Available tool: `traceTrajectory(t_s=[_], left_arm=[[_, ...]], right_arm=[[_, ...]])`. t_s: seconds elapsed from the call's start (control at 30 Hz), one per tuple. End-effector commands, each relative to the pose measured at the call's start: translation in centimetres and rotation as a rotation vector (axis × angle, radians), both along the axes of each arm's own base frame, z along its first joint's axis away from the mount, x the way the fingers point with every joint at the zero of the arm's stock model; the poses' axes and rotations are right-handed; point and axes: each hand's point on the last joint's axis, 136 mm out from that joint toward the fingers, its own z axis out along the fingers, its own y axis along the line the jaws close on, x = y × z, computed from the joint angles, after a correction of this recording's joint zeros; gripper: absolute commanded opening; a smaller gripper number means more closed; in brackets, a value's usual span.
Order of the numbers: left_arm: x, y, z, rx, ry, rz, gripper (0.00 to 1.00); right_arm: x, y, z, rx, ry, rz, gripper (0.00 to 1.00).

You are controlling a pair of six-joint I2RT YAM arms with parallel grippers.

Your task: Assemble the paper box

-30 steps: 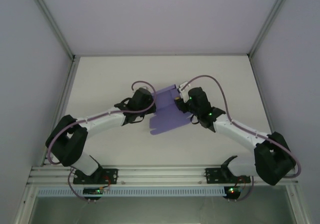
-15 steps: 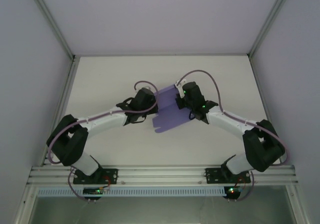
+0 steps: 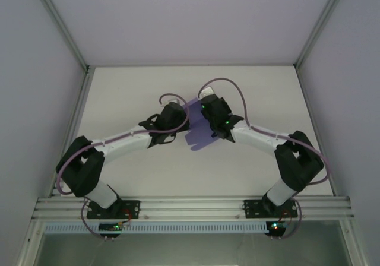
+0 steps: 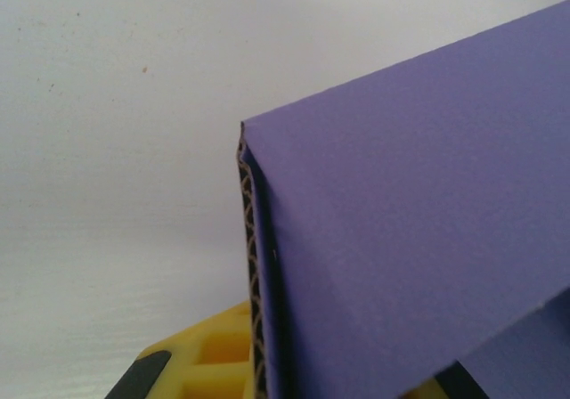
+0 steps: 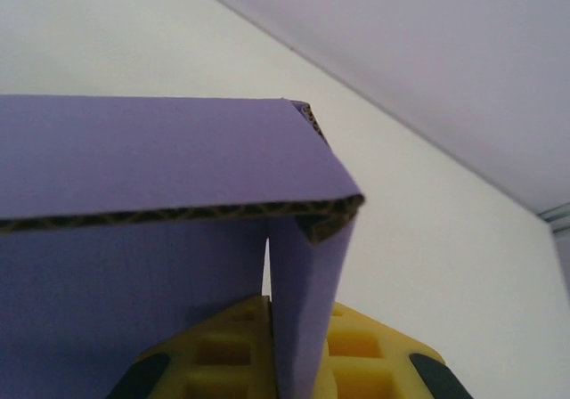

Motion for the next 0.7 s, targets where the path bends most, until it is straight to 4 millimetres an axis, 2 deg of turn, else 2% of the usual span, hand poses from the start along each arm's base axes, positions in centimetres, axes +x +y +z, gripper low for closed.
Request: traceTrajectory(t_s=[0.0,0.27,0.4,0.43,0.57,0.67], left_arm=[[-1.1,2.9,-0.5,0.114,0.040,0.043,0.00],[-0.8,2.5,-0.9,0.108,0.052,0.034,0.00],[-0.8,2.2,-1.0,0.104,0.054,0.024,0.00],[-0.8,2.1,-1.0,0.102,0.056,0.021,0.00],[-0.9,1.6,-0.9,0.083,0.053,0.000,0.00],[-0.9,1.5,-1.0,0.080,0.059,-0.002,0.00]], right_arm=[[0.3,-11.9,0.8,-0.450,-0.046,-0.464,0.00],[1.4,-11.8,1.9,-0.575,-0.093,-0.540,0.00],[2.4,-10.3,2.4,-0.555,-0.176,-0.489,0.01],[2.6,-9.8,2.2,-0.566,-0.171,-0.468,0.07],[2.9,-7.4,0.9,-0.535,-0.149,-0.354,0.17],[2.2,-5.9,-1.4,-0.382,-0.037,-0.248,0.19]])
